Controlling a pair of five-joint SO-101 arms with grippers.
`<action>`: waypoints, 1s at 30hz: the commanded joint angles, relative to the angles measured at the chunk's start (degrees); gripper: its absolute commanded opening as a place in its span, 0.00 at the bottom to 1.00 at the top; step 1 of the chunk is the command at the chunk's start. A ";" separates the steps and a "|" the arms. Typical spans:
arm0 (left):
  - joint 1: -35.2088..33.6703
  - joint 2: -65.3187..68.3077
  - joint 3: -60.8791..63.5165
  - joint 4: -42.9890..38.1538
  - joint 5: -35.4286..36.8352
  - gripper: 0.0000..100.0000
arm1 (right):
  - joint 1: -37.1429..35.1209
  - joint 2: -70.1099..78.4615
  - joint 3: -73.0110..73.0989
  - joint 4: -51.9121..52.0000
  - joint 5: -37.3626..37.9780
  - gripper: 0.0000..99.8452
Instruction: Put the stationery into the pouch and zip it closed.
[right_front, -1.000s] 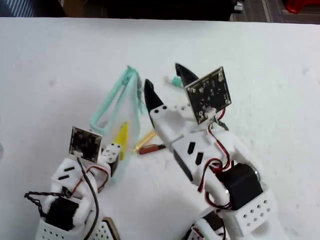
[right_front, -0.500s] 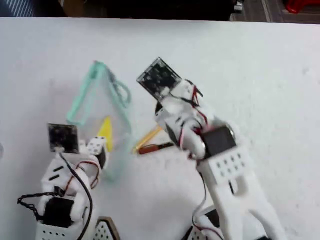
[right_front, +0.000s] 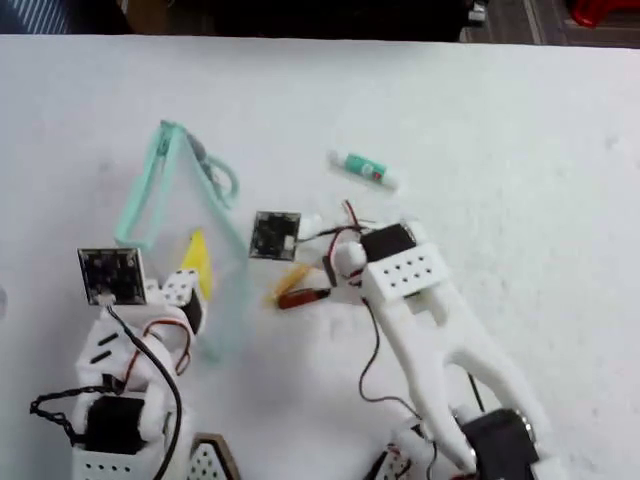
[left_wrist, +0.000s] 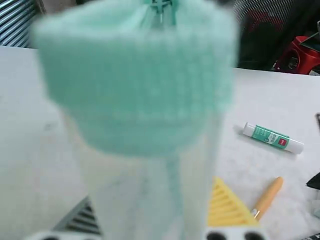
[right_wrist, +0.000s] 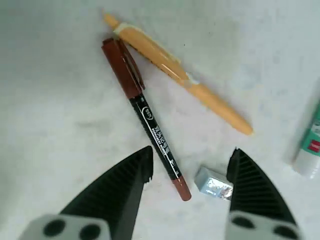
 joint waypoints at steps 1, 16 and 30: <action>-0.84 -0.57 -2.20 -1.14 0.18 0.14 | 2.42 2.86 1.23 -4.70 5.19 0.23; -0.13 -0.57 -2.11 -1.23 0.35 0.14 | 2.24 17.89 0.18 -9.54 9.23 0.21; 3.82 -0.48 -2.11 0.00 0.53 0.27 | 1.98 20.53 -0.35 -11.91 8.88 0.02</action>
